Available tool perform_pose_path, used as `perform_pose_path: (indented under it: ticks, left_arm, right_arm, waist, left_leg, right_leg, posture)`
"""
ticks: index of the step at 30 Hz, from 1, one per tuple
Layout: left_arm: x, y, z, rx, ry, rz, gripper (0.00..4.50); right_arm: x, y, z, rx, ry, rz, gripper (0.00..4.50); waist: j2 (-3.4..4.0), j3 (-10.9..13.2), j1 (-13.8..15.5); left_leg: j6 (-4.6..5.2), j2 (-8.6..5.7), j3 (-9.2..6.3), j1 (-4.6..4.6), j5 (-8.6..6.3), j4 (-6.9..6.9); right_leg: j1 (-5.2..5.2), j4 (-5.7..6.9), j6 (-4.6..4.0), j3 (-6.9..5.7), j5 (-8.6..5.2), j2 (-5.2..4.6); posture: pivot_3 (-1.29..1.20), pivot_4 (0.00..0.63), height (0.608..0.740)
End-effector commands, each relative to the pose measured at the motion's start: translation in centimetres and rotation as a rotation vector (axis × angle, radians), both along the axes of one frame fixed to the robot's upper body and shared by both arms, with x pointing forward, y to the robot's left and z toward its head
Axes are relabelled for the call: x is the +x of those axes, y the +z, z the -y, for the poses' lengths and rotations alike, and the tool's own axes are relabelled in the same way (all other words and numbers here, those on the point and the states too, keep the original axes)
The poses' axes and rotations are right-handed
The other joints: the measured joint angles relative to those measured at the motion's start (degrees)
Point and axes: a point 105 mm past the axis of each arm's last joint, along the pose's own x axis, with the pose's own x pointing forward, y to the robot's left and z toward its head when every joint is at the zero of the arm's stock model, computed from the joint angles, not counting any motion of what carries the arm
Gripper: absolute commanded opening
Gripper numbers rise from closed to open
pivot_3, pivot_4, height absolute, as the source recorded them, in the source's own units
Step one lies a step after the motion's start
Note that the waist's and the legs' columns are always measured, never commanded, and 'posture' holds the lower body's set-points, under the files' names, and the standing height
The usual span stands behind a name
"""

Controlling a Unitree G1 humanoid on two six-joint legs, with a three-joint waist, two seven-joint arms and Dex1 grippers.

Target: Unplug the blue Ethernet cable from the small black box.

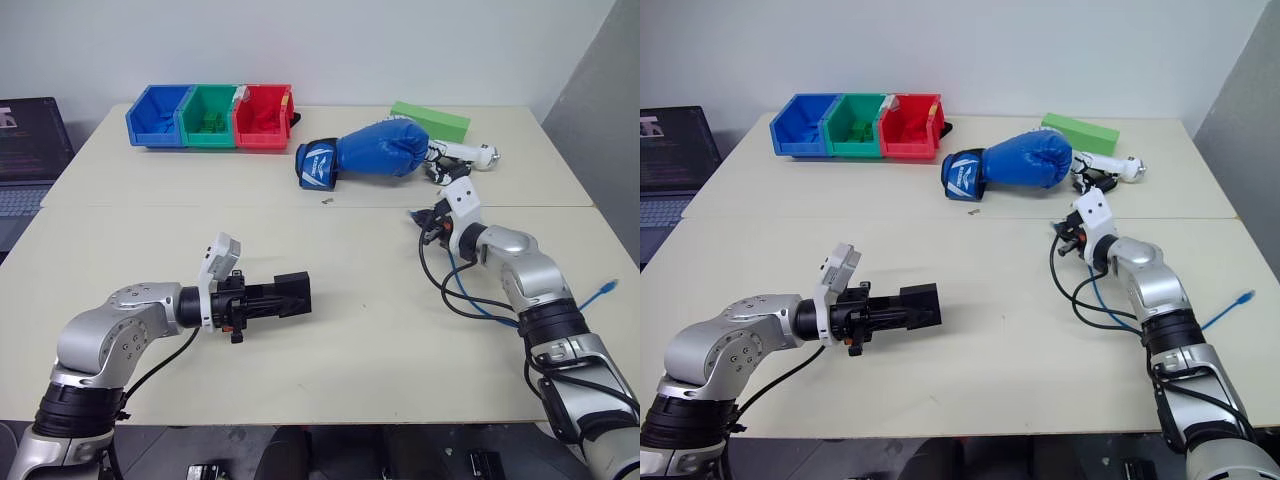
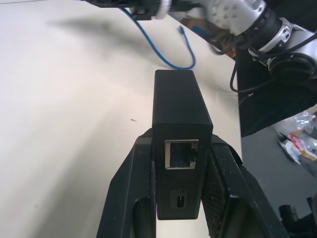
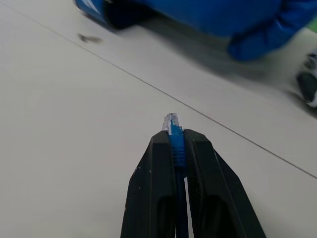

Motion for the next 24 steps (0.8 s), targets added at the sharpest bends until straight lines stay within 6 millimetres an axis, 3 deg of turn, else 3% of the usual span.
perform_pose_path:
  ticks: [1, 5, 11, 14, 15, 17, 20, 24]
  left_arm:
    - [0.2, 0.6, 0.3, 0.014, 0.013, 0.067, 0.80]
    - [1.9, 0.5, -0.4, 0.029, 0.131, 0.127, 0.80]
    - [5.1, 0.7, -2.1, 0.056, 0.365, 0.261, 0.80]
    - [6.5, 0.2, -3.7, 0.102, 0.509, 0.350, 0.80]
    - [7.5, 0.0, -4.9, 0.119, 0.623, 0.396, 0.80]
    - [8.6, -0.4, -6.6, 0.139, 0.769, 0.450, 0.80]
    - [9.4, -1.7, -8.4, 0.188, 0.915, 0.510, 0.80]
    - [9.7, -3.2, -10.0, 0.217, 1.048, 0.557, 0.80]
  right_arm:
    - [0.4, 0.1, 0.7, -0.009, -0.021, 0.035, 0.84]
    - [-0.1, 0.1, 1.2, 0.059, -0.014, 0.004, 1.80]
    - [-1.9, 2.8, 1.3, 0.033, 0.124, 0.047, 3.25]
    - [-3.7, 5.0, 0.2, 0.036, 0.268, 0.092, 3.87]
    - [-5.2, 6.3, -1.3, 0.042, 0.382, 0.107, 4.14]
    - [-7.5, 7.6, -3.5, 0.040, 0.528, 0.111, 4.23]
    - [-10.3, 8.5, -6.9, 0.064, 0.692, 0.070, 4.23]
    - [-12.4, 8.9, -10.1, 0.048, 0.824, 0.053, 4.23]
  waist:
    - [0.00, 0.0, -0.1]
    - [0.01, 0.0, -0.1]
    - [0.02, 0.0, 0.1]
    - [0.02, 0.0, 0.1]
    - [0.02, 0.0, 0.1]
    - [0.02, 0.0, 0.0]
    - [0.01, 0.0, -0.1]
    - [-0.01, 0.0, 0.2]
  left_leg:
    - [0.00, 0.00, 0.03, 0.00, 0.00, -0.02]
    - [0.01, 0.02, 0.05, 0.01, -0.01, 0.01]
    - [0.20, -0.01, 0.00, 0.03, -0.11, 0.05]
    - [0.20, -0.03, 0.01, 0.03, -0.11, 0.05]
    - [0.20, -0.01, -0.01, 0.02, -0.11, 0.05]
    - [0.21, 0.00, -0.01, 0.03, -0.12, 0.03]
    - [0.21, 0.05, -0.04, 0.06, -0.12, 0.05]
    - [0.21, 0.06, -0.19, 0.04, -0.12, 0.10]
  right_leg:
    - [-0.01, -0.02, 0.00, 0.02, 0.00, 0.00]
    - [0.01, -0.01, 0.00, 0.03, 0.00, -0.01]
    - [0.02, 0.08, 0.00, 0.00, 0.00, -0.01]
    - [0.02, 0.06, 0.00, 0.00, 0.00, -0.04]
    - [0.03, 0.04, 0.00, -0.02, 0.00, -0.03]
    - [0.02, 0.04, 0.00, -0.01, 0.00, -0.04]
    - [0.03, 0.06, 0.00, -0.01, 0.01, -0.06]
    - [0.06, 0.08, -0.01, -0.06, 0.01, -0.10]
  posture:
    - [0.00, 0.150, 0.740]
    - [0.00, 0.150, 0.740]
    - [0.00, 0.150, 0.740]
    - [0.00, 0.150, 0.740]
    - [0.00, 0.150, 0.740]
    - [0.00, 0.150, 0.740]
    - [0.00, 0.150, 0.740]
    - [0.00, 0.150, 0.740]
